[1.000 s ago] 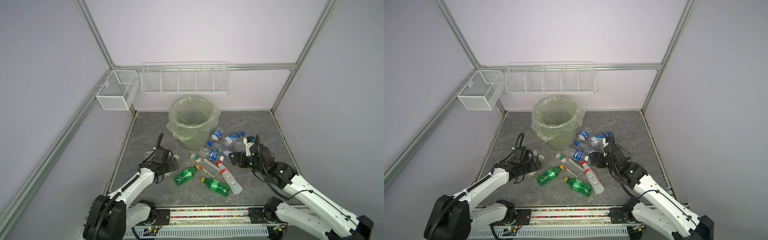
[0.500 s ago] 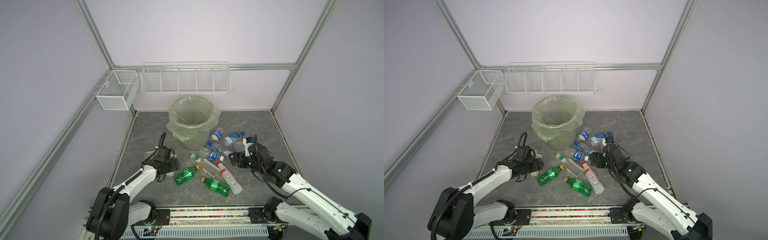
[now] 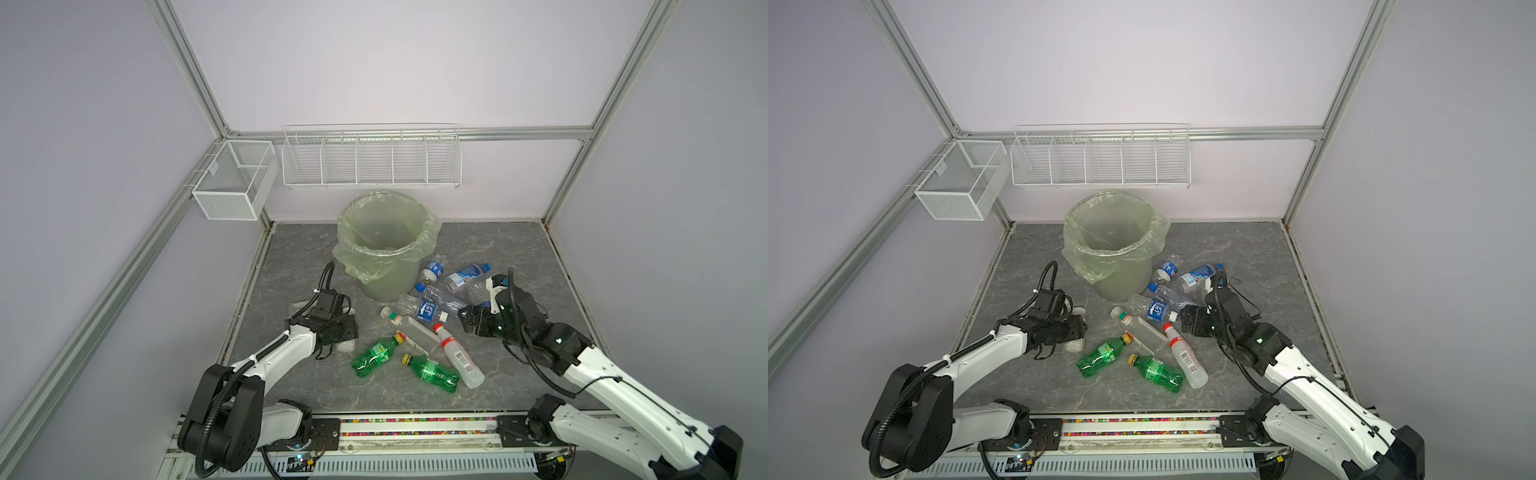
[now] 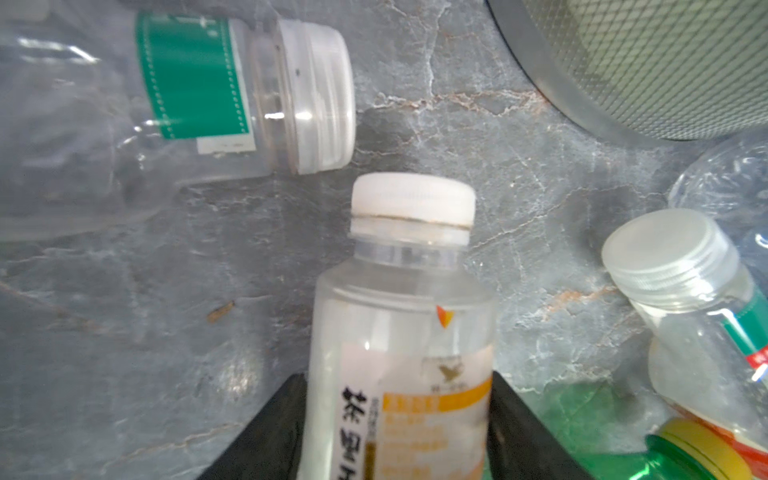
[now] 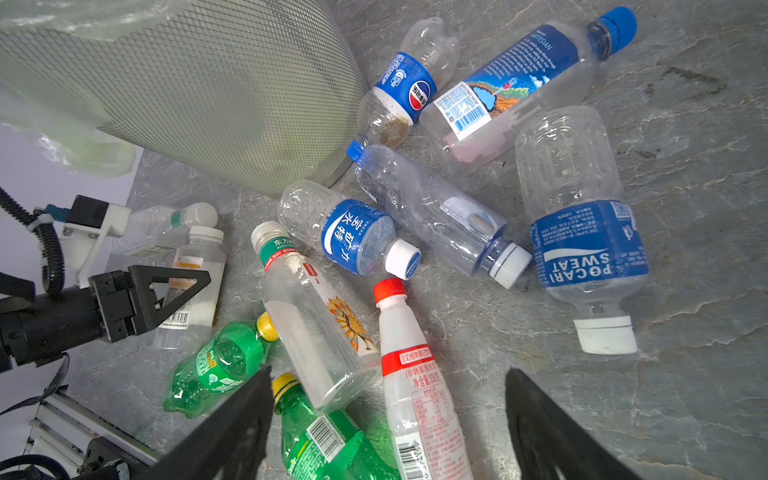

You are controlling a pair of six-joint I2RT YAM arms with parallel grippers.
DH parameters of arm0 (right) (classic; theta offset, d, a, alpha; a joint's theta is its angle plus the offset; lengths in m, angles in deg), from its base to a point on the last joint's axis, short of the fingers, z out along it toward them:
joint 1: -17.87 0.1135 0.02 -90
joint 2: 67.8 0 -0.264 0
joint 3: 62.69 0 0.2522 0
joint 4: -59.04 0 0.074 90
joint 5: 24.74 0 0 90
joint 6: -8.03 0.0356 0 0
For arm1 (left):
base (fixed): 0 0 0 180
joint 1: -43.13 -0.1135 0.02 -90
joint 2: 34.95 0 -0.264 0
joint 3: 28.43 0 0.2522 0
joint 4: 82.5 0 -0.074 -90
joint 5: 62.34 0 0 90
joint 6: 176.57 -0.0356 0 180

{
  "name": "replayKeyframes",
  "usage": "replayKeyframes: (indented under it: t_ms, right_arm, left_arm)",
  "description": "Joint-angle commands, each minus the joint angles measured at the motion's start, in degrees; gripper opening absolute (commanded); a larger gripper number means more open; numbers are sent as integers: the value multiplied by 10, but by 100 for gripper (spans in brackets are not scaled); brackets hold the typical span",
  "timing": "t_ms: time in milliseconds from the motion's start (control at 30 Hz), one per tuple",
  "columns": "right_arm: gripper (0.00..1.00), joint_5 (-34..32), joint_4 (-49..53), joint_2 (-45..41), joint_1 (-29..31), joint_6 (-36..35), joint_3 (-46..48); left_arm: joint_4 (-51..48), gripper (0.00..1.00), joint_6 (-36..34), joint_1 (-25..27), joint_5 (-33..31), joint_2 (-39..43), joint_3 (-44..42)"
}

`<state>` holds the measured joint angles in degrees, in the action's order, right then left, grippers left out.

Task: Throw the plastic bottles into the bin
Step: 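Lower the left gripper around the white-capped bottle with yellow label, then close the left gripper on the white-capped bottle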

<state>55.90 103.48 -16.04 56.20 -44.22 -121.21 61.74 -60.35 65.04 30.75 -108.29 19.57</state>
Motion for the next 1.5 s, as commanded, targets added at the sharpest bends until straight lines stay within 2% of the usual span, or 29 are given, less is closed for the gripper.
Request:
replayKeyframes:
  t_ms: [0,267,633,1467]
  right_arm:
    - [88,-11,8,3,-2,9,-7]
    - [88,-12,24,6,-3,11,-6]
    - [88,-15,38,19,-5,-6,-22]
    - [88,8,48,37,-10,-9,-18]
  left_arm:
    - [2,63,-8,4,2,-6,13]
    - [10,61,-12,3,6,-1,10]
    - [12,53,-21,3,10,-16,21]
    - [-2,50,-4,3,-7,100,21]
